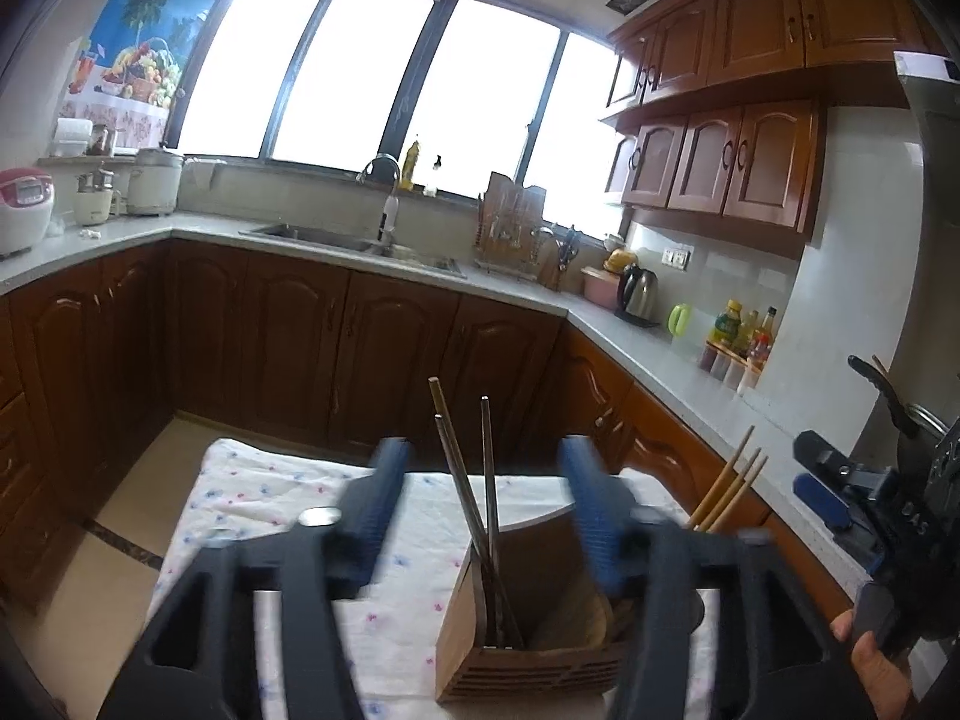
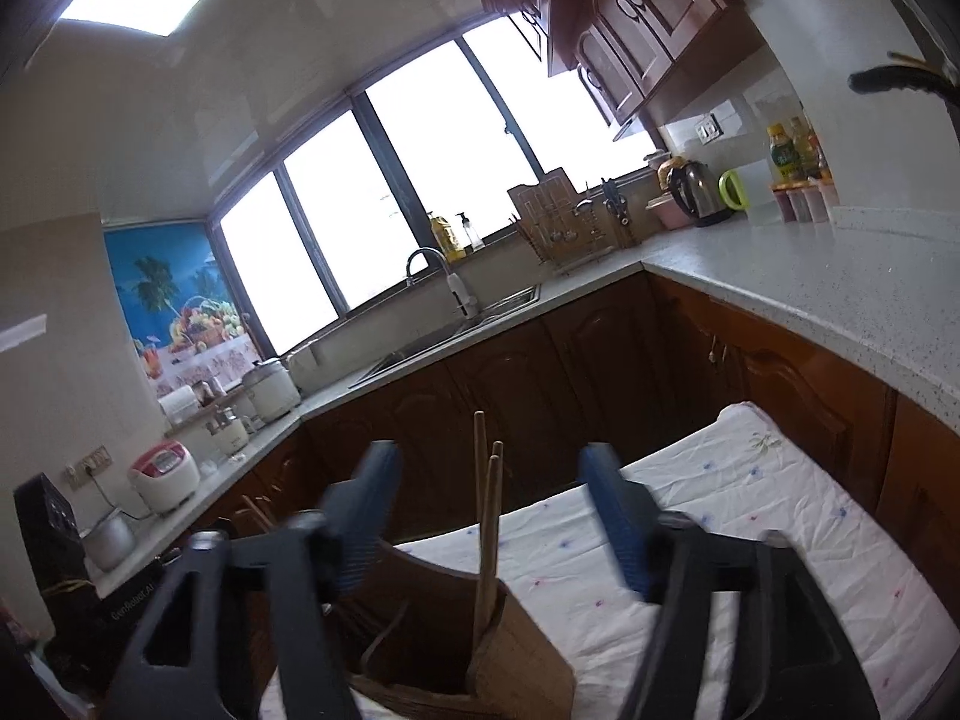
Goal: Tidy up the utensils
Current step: 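Open the left tool over the holder while the right tool releases its chopstick, then pull both open tools back toward the metal forks on the cloth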
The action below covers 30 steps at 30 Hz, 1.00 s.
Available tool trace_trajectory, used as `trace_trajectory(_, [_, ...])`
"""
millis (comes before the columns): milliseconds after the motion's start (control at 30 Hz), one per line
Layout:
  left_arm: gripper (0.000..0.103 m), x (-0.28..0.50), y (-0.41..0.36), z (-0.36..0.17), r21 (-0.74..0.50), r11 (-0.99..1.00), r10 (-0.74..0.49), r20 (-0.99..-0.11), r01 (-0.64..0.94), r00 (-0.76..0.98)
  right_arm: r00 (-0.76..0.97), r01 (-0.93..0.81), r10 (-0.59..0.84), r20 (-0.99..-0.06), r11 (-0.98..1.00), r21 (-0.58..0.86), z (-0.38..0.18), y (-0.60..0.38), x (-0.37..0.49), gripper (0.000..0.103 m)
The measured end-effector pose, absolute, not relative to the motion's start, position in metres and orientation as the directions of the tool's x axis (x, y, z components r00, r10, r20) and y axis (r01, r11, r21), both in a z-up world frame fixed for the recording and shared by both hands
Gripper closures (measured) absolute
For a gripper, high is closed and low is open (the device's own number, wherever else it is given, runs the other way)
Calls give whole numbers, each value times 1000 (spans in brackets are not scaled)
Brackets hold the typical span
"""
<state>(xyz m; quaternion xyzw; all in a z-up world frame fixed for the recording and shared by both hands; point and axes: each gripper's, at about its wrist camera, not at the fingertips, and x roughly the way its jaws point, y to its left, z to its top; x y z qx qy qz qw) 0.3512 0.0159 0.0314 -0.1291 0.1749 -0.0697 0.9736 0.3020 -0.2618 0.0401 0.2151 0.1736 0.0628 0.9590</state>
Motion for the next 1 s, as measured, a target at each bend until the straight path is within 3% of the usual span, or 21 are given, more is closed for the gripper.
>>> trace_trajectory(67, [25, 338, 18, 32, -265, 961, -168, -310, 85, 936, 933, -54, 201, -297, 897, 440, 43, -262, 294, 14])
trace_trajectory(267, [16, 302, 26, 26, -258, 964, -164, -364, 70, 917, 925, -71, 228, -303, 889, 452, 49, -261, 269, 10])
trace_trajectory(667, [14, 233, 59, 26, -279, 960, -158, -500, 14, 852, 898, -67, 246, -365, 895, 440, 45, -260, 201, 7])
trace_trajectory(1000, [14, 195, 72, 31, -279, 960, -156, -555, -6, 817, 867, -29, 234, -440, 905, 424, 30, -261, 160, 7])
